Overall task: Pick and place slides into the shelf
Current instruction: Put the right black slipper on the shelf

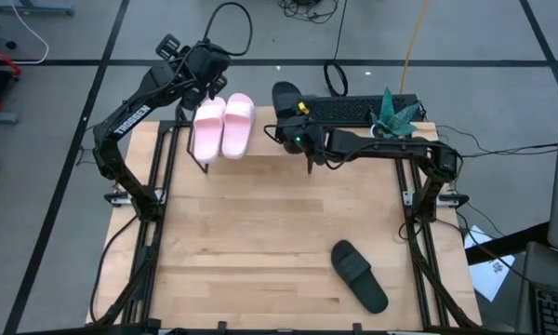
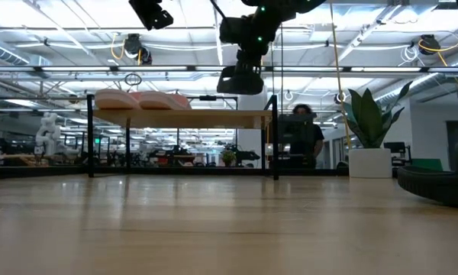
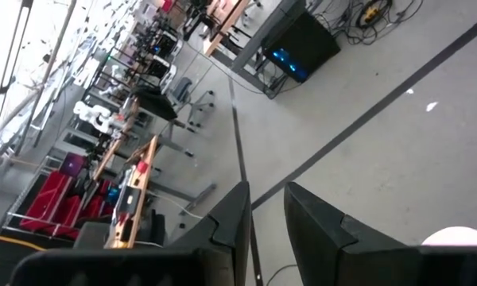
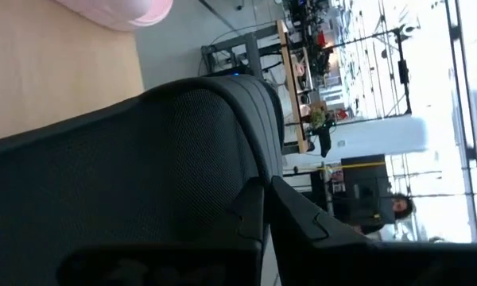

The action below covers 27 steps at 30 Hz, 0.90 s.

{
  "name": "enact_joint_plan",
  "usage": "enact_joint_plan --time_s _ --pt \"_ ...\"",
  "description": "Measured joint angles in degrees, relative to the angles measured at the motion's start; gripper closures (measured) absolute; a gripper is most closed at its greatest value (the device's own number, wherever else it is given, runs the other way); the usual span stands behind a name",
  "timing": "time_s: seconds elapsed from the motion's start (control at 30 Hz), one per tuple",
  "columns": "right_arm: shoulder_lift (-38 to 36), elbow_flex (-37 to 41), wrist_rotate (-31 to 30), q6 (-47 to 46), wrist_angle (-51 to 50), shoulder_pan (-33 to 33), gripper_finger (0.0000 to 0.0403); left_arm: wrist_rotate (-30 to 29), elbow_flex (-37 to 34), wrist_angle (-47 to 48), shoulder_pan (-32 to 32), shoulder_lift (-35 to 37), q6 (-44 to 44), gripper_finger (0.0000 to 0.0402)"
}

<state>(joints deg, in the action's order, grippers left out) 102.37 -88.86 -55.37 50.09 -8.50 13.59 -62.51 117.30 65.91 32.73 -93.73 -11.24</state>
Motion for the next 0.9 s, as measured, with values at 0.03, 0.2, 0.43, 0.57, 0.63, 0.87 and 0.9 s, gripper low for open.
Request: enact_joint_plan --time_s 0.03,0.2,0.43,0.57,0.63,0.87,0.9 --pt "0.0 0.0 -0.01 -0.6 0.06 0.22 0.0403 0.0 0.0 0.0 0.0 0.0 -0.36 0.0316" --pt "0.0 0.0 -0.05 -1.65 -0.14 0.28 0.0403 0.0 0.0 0.0 0.0 0.0 -0.74 0.0316" --pt "1.3 0.04 1.77 -5.55 -3.43 0.51 0.0403 0.01 -0.02 0.02 0.0 0.0 -0.66 0.0316" --pt "1.99 -0.05 1.96 -6.07 -3.36 0.67 0.0403 0.04 -0.04 0.02 0.0 -0.02 -0.66 0.0316" --pt "2.07 0.0 2.25 -6.07 -3.54 0.73 0.0403 0.04 -0.04 0.03 0.0 -0.02 -0.64 0.0316" --pt "1.95 -0.02 3.21 -8.95 -5.93 1.1 0.0403 0.06 -0.04 0.04 0.0 -0.02 -0.51 0.0316" --pt "1.95 -0.02 3.2 -9.13 -6.64 1.12 0.0403 0.06 -0.04 0.04 0.0 -0.02 -0.51 0.0316"
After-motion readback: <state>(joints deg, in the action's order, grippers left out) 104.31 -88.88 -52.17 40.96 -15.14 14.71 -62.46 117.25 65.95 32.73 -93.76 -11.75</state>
